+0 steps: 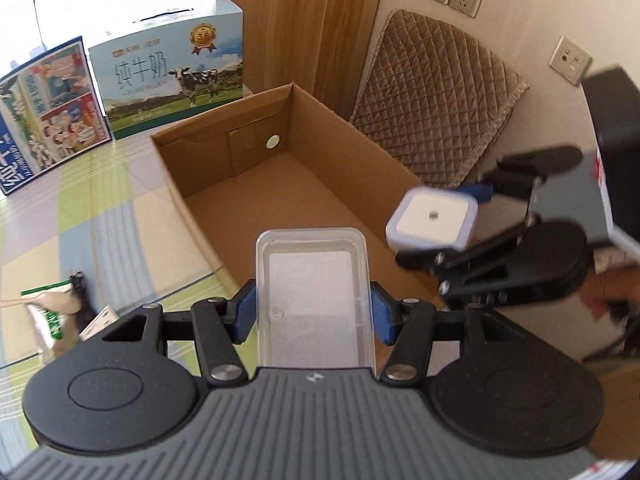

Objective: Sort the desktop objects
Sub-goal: 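Carry the tray in the left tool while the right tool carries the night light to the cardboard box, then open the left tool to drop the tray while the right tool drops the night light into the box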

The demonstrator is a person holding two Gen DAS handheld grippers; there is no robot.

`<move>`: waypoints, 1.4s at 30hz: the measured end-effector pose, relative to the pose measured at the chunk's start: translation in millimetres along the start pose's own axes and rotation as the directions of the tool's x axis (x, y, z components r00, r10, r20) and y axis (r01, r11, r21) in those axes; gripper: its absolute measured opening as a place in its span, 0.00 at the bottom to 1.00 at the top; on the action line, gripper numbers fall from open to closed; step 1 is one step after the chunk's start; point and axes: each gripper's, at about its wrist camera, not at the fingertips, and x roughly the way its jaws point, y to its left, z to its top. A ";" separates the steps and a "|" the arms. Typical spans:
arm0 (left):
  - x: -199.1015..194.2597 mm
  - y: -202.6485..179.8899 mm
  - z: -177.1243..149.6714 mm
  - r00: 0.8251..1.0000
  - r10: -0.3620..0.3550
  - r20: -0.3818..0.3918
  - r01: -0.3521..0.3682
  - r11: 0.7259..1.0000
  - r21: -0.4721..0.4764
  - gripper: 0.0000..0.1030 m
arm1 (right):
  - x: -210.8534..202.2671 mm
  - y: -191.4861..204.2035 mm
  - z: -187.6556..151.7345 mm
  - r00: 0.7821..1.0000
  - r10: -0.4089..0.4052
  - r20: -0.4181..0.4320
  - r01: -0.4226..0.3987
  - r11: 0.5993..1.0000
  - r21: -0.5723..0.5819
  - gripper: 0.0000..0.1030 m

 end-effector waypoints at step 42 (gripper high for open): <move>34.6 27.6 -4.5 1.000 0.020 0.012 -0.019 0.995 -0.098 0.57 | 36.5 3.5 -10.4 1.000 -0.011 0.001 0.011 1.000 0.001 0.62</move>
